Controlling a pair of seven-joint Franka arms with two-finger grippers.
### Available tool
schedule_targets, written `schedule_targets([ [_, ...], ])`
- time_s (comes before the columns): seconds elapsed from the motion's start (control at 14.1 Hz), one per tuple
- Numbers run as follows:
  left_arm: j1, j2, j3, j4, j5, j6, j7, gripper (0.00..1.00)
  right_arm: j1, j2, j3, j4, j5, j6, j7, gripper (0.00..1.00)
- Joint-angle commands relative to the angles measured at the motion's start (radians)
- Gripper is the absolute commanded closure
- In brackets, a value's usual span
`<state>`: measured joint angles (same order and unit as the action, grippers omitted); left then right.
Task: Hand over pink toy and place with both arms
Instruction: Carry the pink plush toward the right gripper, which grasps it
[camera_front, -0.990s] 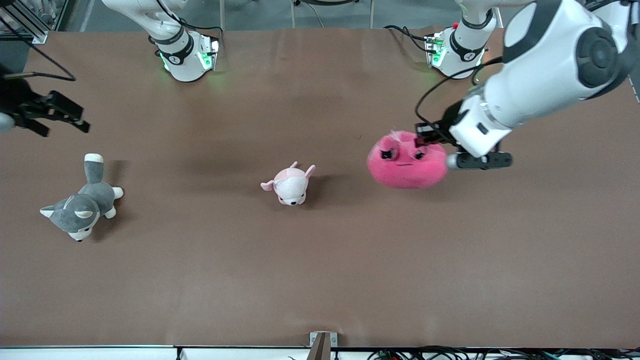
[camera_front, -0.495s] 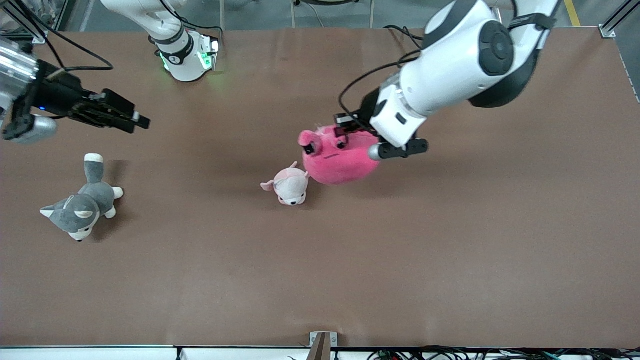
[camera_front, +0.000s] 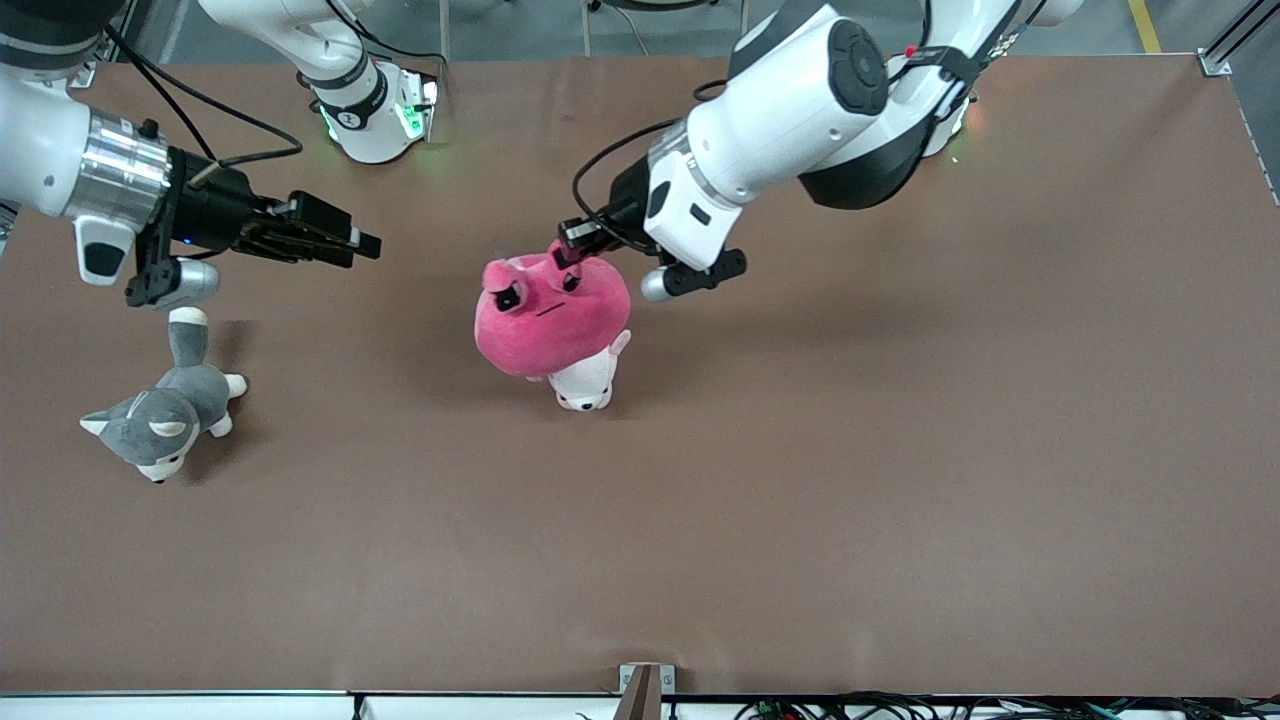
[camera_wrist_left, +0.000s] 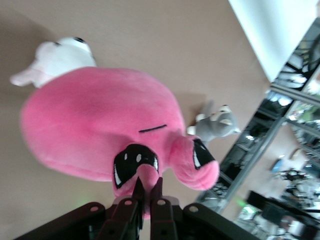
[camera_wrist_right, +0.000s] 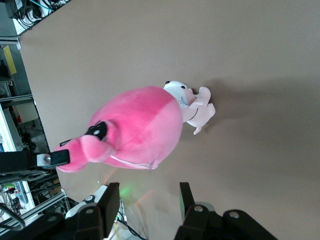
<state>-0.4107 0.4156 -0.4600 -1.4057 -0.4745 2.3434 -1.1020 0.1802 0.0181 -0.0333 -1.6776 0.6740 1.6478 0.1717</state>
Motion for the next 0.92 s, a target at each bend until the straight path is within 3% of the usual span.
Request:
schedule_targets([
  [0.0, -0.051, 0.078, 0.0, 0.089, -0.024, 0.078, -0.062, 0.99, 0.047, 0.014, -0.01, 0.016, 0.029, 0.0, 0.012, 0.45],
  [0.21, -0.085, 0.107, 0.001, 0.099, -0.024, 0.142, -0.081, 0.99, 0.088, 0.039, -0.01, 0.018, 0.029, 0.023, 0.008, 0.45],
  [0.71, -0.091, 0.112, 0.0, 0.099, -0.024, 0.146, -0.11, 0.99, 0.122, 0.075, -0.011, 0.015, 0.003, 0.075, -0.003, 0.44],
  [0.85, -0.102, 0.112, 0.0, 0.097, -0.024, 0.146, -0.11, 0.99, 0.131, 0.077, -0.01, 0.013, -0.051, 0.099, -0.003, 0.44],
])
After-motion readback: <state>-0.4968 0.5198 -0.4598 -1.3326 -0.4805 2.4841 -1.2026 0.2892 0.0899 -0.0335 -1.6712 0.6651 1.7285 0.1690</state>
